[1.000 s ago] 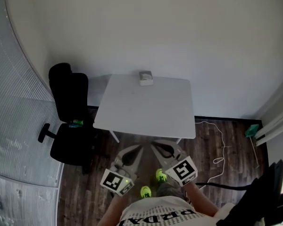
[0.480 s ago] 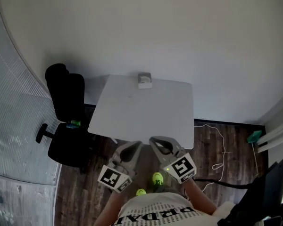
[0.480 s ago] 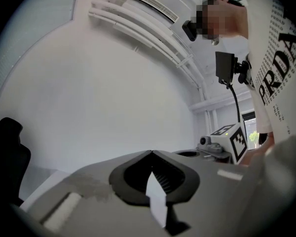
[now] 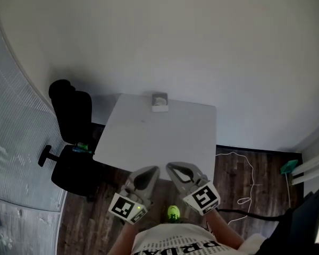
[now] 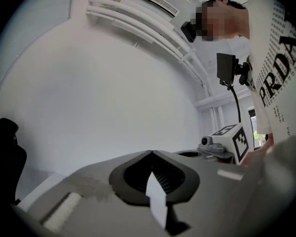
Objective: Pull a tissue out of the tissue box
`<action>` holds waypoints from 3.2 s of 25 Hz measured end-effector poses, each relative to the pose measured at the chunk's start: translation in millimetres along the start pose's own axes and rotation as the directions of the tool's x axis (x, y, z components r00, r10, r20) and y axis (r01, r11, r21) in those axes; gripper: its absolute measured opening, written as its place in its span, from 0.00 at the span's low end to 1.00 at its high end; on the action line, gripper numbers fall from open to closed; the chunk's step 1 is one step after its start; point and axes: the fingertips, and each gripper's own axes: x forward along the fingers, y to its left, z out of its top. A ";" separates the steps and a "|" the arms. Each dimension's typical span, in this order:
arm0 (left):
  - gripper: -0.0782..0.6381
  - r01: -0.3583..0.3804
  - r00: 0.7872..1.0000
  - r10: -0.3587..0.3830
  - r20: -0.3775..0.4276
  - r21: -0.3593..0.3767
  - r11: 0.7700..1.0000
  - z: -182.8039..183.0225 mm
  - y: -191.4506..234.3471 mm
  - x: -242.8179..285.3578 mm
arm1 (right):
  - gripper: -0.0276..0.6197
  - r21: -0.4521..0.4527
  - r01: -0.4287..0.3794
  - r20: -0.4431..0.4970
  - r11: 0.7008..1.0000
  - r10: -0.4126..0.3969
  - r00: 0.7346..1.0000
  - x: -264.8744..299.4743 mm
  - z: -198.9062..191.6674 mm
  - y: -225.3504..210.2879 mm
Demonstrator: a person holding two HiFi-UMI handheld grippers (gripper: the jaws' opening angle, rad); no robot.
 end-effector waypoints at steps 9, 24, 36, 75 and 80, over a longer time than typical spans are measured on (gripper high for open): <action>0.10 -0.016 1.000 0.016 0.004 -0.001 1.000 -2.3 5.8 38.1 | 0.05 0.007 -0.017 0.017 1.000 0.017 1.000 3.7 -2.1 -39.8; 0.10 -0.036 0.999 0.036 0.003 -0.036 0.999 -13.7 66.2 66.9 | 0.05 0.017 -0.031 -0.014 0.999 0.031 0.999 57.1 -13.8 -74.3; 0.10 0.003 1.000 -0.003 0.008 -0.032 0.999 -4.8 155.6 112.9 | 0.05 -0.002 -0.002 -0.046 1.000 0.002 0.999 138.8 -7.4 -126.0; 0.10 0.127 0.989 -0.134 -0.060 -0.104 0.986 -28.0 268.8 199.4 | 0.06 0.074 0.094 -0.137 0.993 -0.083 0.987 252.2 -36.6 -227.9; 0.10 0.096 0.992 -0.104 -0.076 -0.097 0.991 -34.6 276.0 207.5 | 0.09 0.087 0.069 -0.129 0.994 -0.057 0.990 257.1 -41.0 -236.6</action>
